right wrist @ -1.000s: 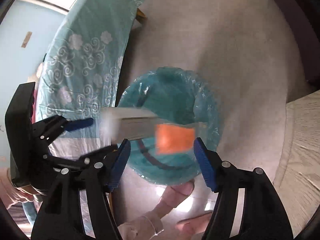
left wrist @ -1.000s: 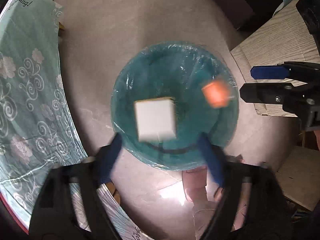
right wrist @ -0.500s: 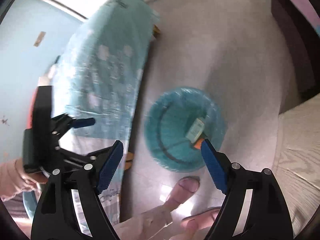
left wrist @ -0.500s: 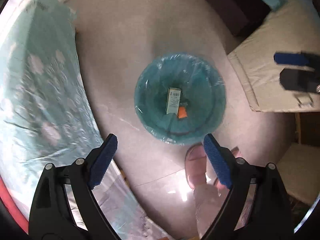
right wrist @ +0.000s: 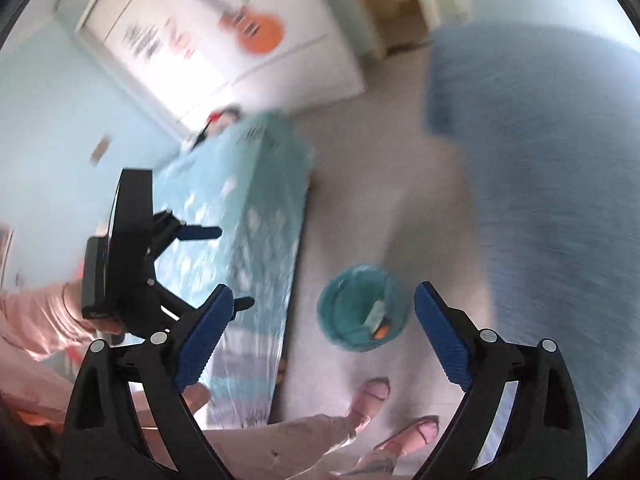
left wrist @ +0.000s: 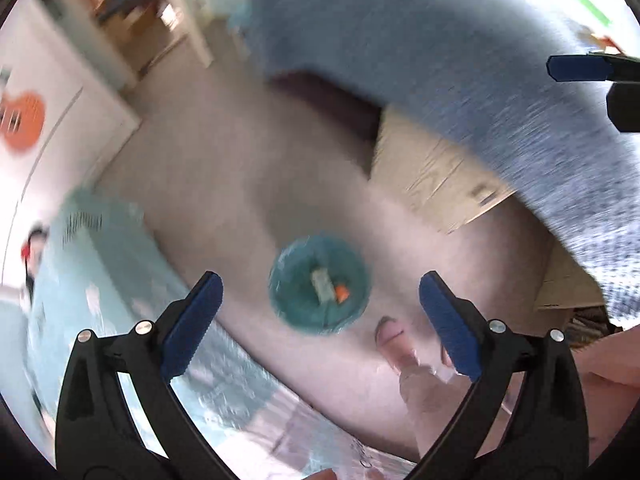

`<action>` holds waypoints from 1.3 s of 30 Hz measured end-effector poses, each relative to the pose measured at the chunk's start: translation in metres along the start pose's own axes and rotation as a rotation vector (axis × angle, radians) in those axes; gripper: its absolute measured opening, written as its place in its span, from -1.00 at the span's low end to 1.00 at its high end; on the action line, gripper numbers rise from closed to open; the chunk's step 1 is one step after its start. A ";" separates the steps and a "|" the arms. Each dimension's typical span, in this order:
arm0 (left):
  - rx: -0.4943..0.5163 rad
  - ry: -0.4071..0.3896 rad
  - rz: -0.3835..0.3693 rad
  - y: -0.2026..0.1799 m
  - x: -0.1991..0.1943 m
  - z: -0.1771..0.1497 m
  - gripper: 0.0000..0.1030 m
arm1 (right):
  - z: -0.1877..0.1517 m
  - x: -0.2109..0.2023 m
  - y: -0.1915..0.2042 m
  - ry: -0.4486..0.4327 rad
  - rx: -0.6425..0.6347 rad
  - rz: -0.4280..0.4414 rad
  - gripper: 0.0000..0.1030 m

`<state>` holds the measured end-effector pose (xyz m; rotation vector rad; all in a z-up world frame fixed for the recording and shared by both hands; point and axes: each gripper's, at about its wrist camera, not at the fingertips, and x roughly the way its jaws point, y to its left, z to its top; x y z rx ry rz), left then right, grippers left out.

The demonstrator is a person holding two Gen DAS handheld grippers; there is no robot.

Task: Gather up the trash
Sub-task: 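Return both grippers to the bed toward the green bag and white box, then grasp the green bag with the right gripper while the left gripper grasps a white box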

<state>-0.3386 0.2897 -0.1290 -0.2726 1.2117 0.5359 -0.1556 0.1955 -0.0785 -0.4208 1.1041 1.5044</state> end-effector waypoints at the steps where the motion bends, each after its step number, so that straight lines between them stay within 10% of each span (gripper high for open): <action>1: 0.025 -0.013 -0.011 -0.010 -0.007 0.009 0.87 | -0.003 -0.020 -0.006 -0.030 0.025 -0.037 0.82; 8: 0.285 -0.156 -0.162 -0.124 -0.049 0.089 0.87 | -0.062 -0.155 -0.063 -0.200 0.235 -0.326 0.89; 21: 0.620 -0.258 -0.320 -0.337 -0.088 0.184 0.87 | -0.197 -0.327 -0.174 -0.264 0.393 -0.530 0.89; 39: 1.010 -0.254 -0.403 -0.452 -0.049 0.286 0.87 | -0.173 -0.315 -0.283 -0.215 0.438 -0.425 0.88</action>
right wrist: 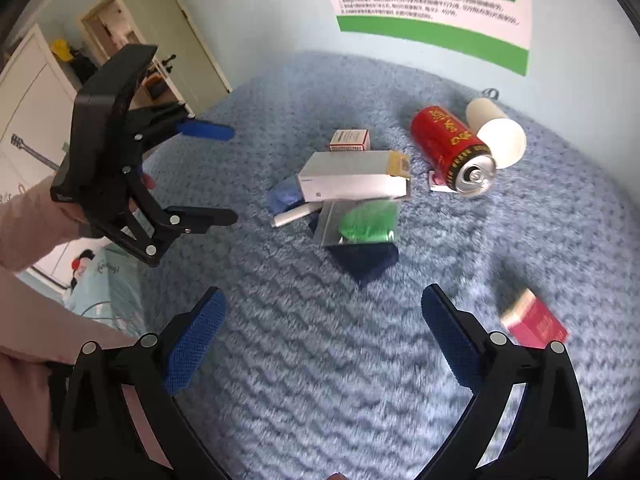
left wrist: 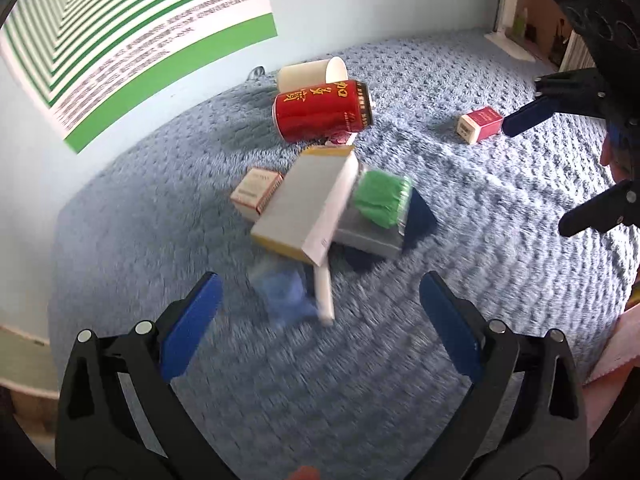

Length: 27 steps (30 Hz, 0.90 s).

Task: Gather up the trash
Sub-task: 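Grasp the green bag with the right gripper while the left gripper grasps a white box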

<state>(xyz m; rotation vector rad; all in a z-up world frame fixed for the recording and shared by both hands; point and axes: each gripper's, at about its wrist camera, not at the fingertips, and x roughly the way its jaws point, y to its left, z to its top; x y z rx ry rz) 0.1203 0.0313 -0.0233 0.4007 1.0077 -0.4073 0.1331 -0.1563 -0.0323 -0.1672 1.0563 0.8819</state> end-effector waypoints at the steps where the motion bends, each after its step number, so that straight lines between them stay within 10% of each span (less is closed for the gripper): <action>1: 0.008 0.003 -0.001 0.004 0.006 0.003 0.87 | 0.006 0.008 -0.004 0.009 0.003 0.006 0.88; 16: 0.134 0.053 -0.138 0.047 0.103 0.026 0.87 | 0.045 0.102 -0.057 0.146 0.031 0.111 0.84; 27: 0.114 0.009 -0.215 0.047 0.112 0.027 0.25 | 0.052 0.120 -0.057 0.165 0.030 0.191 -0.20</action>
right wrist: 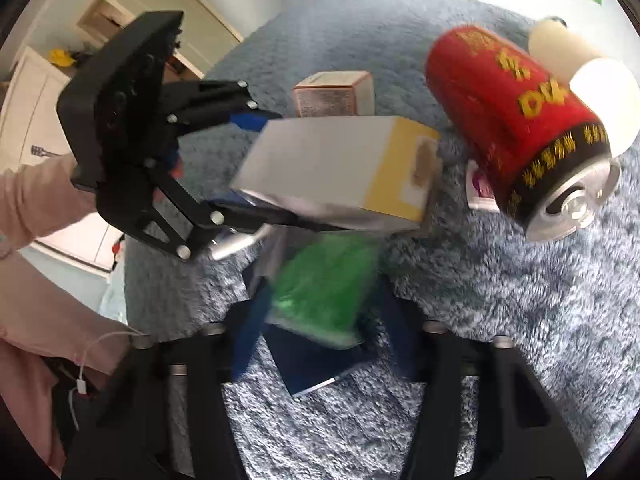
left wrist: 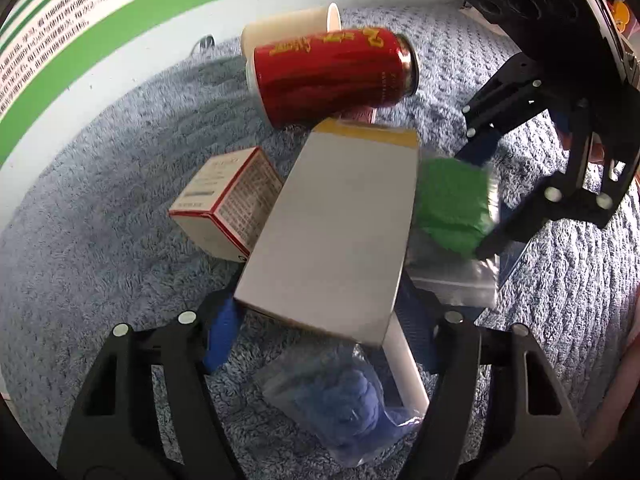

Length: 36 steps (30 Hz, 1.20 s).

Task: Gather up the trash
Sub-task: 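Grasp the green bag with the right gripper while the left gripper grasps a white box, then lift and carry the green bag and white box toward the wastebasket with both grippers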

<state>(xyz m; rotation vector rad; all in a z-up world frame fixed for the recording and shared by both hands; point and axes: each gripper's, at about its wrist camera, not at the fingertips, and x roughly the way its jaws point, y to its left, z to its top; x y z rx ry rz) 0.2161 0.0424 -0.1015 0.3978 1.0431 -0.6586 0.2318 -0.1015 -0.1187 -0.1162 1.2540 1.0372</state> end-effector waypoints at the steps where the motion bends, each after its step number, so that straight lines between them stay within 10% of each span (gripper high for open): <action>1: 0.003 -0.009 0.000 -0.001 -0.001 0.000 0.25 | 0.002 -0.001 0.002 -0.006 -0.005 -0.005 -0.24; 8: -0.054 -0.065 -0.005 0.004 -0.019 0.002 0.24 | 0.002 -0.020 0.019 -0.082 -0.041 0.012 -0.67; 36: -0.242 -0.093 0.287 -0.062 -0.153 -0.083 0.24 | -0.026 -0.078 0.131 -0.097 -0.337 0.051 -0.67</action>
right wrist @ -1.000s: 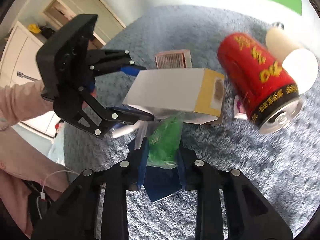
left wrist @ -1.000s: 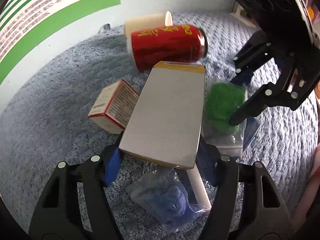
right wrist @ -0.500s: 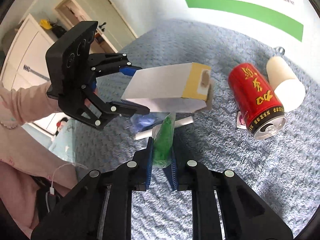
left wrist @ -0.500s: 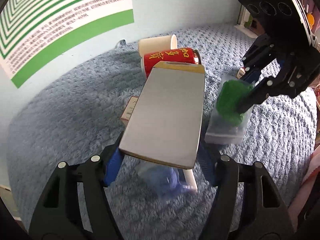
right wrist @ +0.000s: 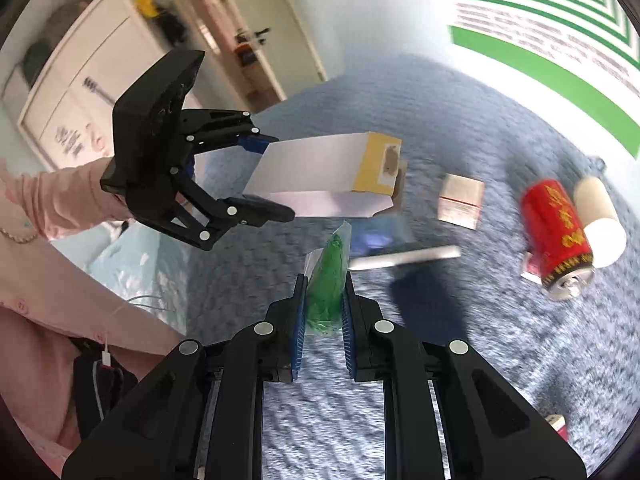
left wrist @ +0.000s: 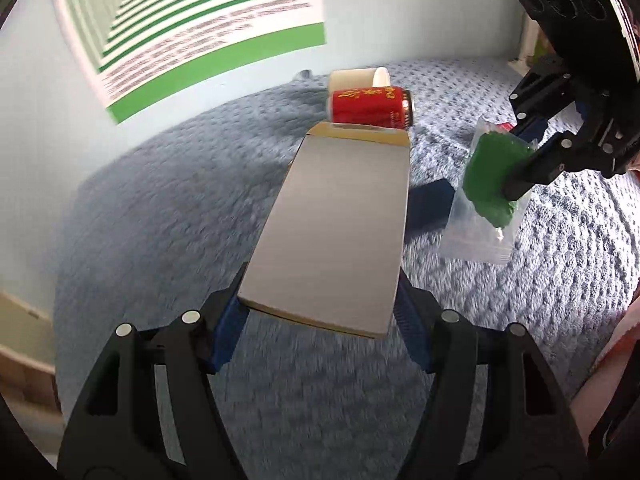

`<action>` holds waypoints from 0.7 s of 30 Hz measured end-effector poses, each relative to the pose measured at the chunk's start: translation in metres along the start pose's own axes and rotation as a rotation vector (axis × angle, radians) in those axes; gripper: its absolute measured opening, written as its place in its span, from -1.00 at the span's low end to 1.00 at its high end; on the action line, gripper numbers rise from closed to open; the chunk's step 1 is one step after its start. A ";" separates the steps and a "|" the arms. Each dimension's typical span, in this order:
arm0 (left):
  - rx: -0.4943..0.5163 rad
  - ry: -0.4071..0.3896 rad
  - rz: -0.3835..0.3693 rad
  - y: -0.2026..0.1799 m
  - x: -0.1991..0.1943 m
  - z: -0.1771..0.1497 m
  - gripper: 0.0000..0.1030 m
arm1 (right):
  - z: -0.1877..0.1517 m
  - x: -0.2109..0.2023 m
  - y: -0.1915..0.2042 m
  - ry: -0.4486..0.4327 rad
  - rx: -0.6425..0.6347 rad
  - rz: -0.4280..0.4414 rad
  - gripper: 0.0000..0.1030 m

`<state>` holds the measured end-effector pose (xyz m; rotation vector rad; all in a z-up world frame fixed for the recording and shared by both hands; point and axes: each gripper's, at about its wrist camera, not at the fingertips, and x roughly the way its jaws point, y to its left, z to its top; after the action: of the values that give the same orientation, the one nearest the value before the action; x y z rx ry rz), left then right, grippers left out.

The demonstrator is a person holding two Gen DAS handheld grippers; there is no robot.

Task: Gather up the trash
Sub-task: 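Lift and carry the green bag and white box toward the wastebasket with both grippers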

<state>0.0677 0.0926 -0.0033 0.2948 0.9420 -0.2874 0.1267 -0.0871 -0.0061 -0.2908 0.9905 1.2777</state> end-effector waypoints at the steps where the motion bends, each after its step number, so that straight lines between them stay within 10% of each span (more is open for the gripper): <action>1: -0.014 0.006 0.017 0.000 -0.004 -0.006 0.24 | 0.001 0.001 0.007 -0.002 -0.018 0.006 -0.67; 21: -0.665 0.087 0.357 0.004 -0.155 -0.271 0.24 | 0.044 0.132 0.228 0.156 -0.430 0.294 -0.67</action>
<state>-0.2191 0.2135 -0.0250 -0.1413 0.9984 0.3701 -0.0615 0.1029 -0.0048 -0.5999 0.9031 1.7593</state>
